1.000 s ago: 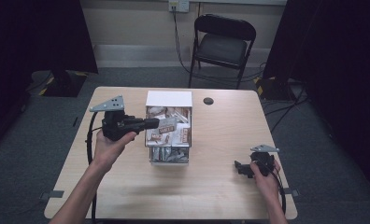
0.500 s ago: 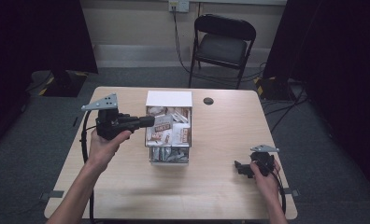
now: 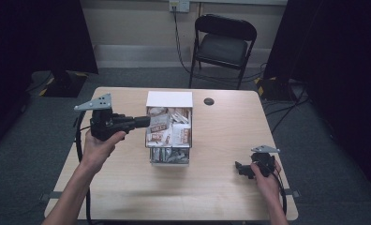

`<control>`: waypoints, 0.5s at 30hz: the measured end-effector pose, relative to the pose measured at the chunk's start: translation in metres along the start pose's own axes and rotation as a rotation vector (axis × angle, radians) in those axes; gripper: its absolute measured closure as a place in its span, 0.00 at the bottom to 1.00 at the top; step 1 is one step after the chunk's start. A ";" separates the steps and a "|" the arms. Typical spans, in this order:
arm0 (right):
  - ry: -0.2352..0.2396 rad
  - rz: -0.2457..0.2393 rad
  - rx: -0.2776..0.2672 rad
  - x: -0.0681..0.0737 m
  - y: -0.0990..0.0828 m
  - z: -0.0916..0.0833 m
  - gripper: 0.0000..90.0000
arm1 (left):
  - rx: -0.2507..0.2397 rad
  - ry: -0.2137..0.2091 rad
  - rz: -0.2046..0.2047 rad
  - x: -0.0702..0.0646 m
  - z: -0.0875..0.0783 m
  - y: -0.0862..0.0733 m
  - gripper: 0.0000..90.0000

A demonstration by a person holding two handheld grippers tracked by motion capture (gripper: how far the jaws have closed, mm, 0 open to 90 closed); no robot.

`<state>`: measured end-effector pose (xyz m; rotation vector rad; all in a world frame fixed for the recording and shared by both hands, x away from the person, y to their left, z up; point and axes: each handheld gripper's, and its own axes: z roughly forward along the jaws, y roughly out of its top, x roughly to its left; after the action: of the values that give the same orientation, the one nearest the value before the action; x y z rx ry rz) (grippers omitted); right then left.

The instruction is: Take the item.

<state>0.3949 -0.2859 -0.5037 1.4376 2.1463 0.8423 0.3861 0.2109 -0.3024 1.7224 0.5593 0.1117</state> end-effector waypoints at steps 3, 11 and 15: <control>0.000 0.000 0.000 0.000 0.000 0.000 0.00 | 0.005 0.002 0.006 0.000 -0.002 0.000 1.00; 0.000 0.000 0.000 0.000 0.000 0.000 0.00 | -0.022 -0.004 0.005 -0.004 -0.007 0.004 1.00; 0.000 0.000 0.000 0.000 0.000 0.000 0.00 | -0.028 -0.011 0.018 -0.005 -0.011 0.008 1.00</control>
<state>0.3949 -0.2859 -0.5037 1.4377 2.1461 0.8424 0.3801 0.2181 -0.2915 1.7006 0.5322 0.1222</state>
